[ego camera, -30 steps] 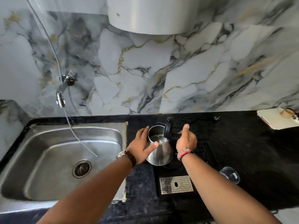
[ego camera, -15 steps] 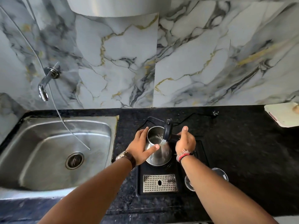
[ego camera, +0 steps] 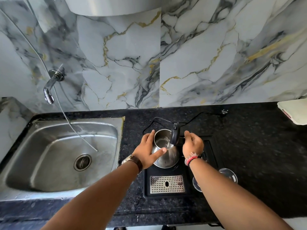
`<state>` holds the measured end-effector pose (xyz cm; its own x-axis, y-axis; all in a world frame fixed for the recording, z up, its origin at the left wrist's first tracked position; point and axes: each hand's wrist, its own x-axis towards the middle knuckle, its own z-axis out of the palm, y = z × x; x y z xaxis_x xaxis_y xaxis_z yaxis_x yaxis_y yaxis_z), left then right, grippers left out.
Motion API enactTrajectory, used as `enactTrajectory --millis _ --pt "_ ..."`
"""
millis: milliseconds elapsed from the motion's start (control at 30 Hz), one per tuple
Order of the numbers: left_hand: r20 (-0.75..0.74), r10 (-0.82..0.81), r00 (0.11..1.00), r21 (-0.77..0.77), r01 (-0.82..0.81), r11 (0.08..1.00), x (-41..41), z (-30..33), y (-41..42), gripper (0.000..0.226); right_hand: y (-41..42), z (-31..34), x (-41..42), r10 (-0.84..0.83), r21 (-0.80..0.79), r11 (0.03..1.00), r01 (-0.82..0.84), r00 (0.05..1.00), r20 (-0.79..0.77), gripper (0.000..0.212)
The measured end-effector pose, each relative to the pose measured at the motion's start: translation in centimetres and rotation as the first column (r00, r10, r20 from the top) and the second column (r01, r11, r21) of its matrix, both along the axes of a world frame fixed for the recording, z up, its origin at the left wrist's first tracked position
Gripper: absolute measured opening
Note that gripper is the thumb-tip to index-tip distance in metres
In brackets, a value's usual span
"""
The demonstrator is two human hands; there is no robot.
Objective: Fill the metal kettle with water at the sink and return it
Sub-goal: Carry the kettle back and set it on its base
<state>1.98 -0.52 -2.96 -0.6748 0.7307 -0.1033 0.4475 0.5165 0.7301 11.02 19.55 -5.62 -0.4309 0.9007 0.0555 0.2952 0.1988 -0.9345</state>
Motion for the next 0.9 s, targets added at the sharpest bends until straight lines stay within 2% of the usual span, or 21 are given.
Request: enactTrajectory --millis 67,200,267,333,400,467,533,600,667,733,800,867,900 --pt "0.030 -0.014 0.999 -0.014 0.015 1.000 -0.1 -0.1 0.1 0.108 0.1 0.2 -0.1 0.011 -0.036 0.999 -0.012 1.000 -0.019 0.051" --pt "-0.028 -0.068 0.997 -0.105 0.065 0.992 0.2 -0.6 -0.2 0.110 1.0 0.7 0.3 0.145 0.022 0.989 -0.145 0.989 0.020 0.053" --pt "0.012 -0.062 0.998 -0.092 0.063 0.994 0.3 -0.6 -0.1 0.108 1.2 1.6 0.9 0.219 0.100 0.968 -0.230 0.970 0.107 0.049" --pt "0.048 -0.046 0.998 -0.078 0.050 0.996 0.0 -0.2 0.1 0.105 1.0 2.8 1.7 0.287 0.267 0.911 -0.315 0.948 0.140 0.045" --pt "0.075 -0.024 0.997 -0.071 0.029 0.997 -0.4 0.4 0.4 0.102 0.4 4.2 2.5 0.393 0.433 0.805 -0.406 0.911 0.124 0.057" --pt "0.150 0.025 0.988 -0.023 -0.021 0.999 -0.9 1.4 0.6 0.101 -0.6 5.0 2.8 0.486 0.512 0.687 -0.516 0.850 0.205 0.080" --pt "0.236 0.083 0.968 0.074 -0.103 0.992 -1.0 2.4 0.7 0.087 -1.7 5.4 3.0 0.493 0.501 0.603 -0.621 0.784 0.378 0.100" --pt "0.253 0.139 0.957 0.133 -0.177 0.975 -0.8 3.6 1.0 0.065 -2.6 5.5 3.2 0.449 0.449 0.569 -0.689 0.718 0.532 0.113" --pt "0.178 0.150 0.973 0.150 -0.177 0.973 -0.4 4.3 1.3 0.077 -3.2 5.4 3.3 0.401 0.435 0.547 -0.715 0.680 0.614 0.116" --pt "-0.053 0.106 0.993 0.096 -0.101 0.990 -0.2 4.5 1.6 0.094 -3.6 5.3 3.5 0.377 0.426 0.535 -0.730 0.657 0.653 0.114" --pt "-0.249 -0.023 0.968 -0.042 0.012 0.999 0.1 4.3 1.7 0.101 -3.6 5.2 3.5 0.374 0.414 0.531 -0.740 0.643 0.668 0.112" --pt "-0.325 -0.128 0.937 -0.189 0.068 0.980 0.4 3.8 1.8 0.107 -3.5 5.0 3.5 0.374 0.416 0.520 -0.746 0.637 0.674 0.112" --pt "-0.324 -0.127 0.937 -0.209 0.060 0.976 0.6 3.1 2.0 0.109 -3.3 4.7 3.5 0.375 0.417 0.514 -0.750 0.633 0.677 0.113"
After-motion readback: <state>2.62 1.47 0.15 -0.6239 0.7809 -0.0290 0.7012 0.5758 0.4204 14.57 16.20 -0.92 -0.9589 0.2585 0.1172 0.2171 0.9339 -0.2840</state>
